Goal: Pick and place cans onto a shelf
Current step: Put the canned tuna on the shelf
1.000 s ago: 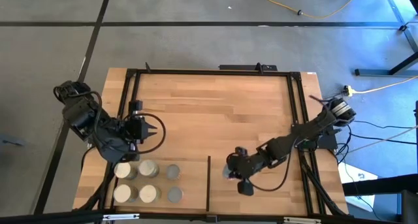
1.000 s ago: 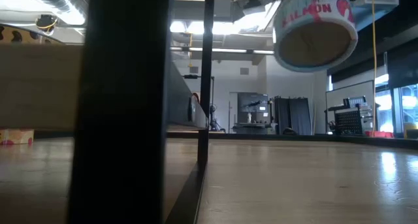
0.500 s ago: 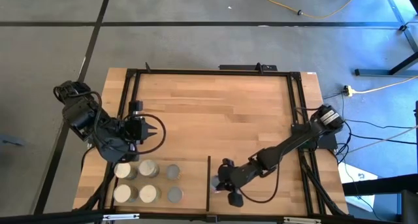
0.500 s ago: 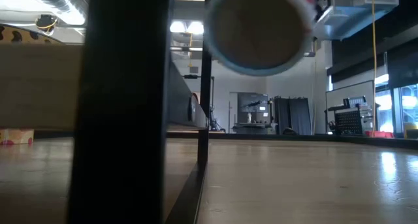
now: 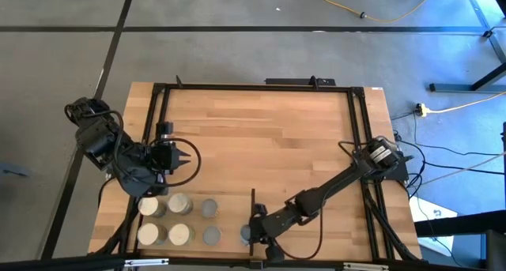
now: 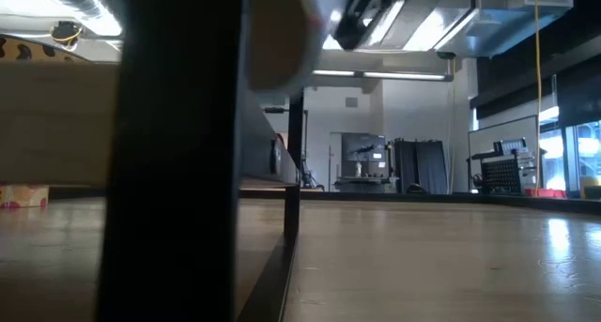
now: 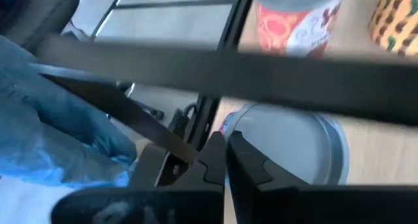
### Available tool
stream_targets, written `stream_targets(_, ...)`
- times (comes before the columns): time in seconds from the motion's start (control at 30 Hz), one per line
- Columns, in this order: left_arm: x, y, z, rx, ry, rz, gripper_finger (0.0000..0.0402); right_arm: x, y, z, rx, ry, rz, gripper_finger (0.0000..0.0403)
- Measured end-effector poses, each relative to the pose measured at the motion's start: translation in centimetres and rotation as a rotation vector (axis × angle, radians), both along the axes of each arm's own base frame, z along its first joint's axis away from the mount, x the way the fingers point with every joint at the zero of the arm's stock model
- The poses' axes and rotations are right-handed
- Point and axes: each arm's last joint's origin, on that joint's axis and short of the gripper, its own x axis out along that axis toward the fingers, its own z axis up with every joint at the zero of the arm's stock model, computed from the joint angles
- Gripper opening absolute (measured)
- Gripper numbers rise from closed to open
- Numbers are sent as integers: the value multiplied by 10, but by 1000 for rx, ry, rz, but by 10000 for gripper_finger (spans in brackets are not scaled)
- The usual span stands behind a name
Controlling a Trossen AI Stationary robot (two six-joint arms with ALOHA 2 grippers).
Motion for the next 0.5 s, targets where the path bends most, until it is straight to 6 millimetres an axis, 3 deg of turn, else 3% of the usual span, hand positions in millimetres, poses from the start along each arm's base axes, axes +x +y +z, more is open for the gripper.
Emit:
stream_targets(0.33, 0, 0, 0, 16, 5, -16, 55, 1, 1, -6, -39, -1, 36, 4)
stream_targets(0.5, 0, 0, 0, 17, 5, -17, 55, 1, 1, -6, -42, -3, 38, 33)
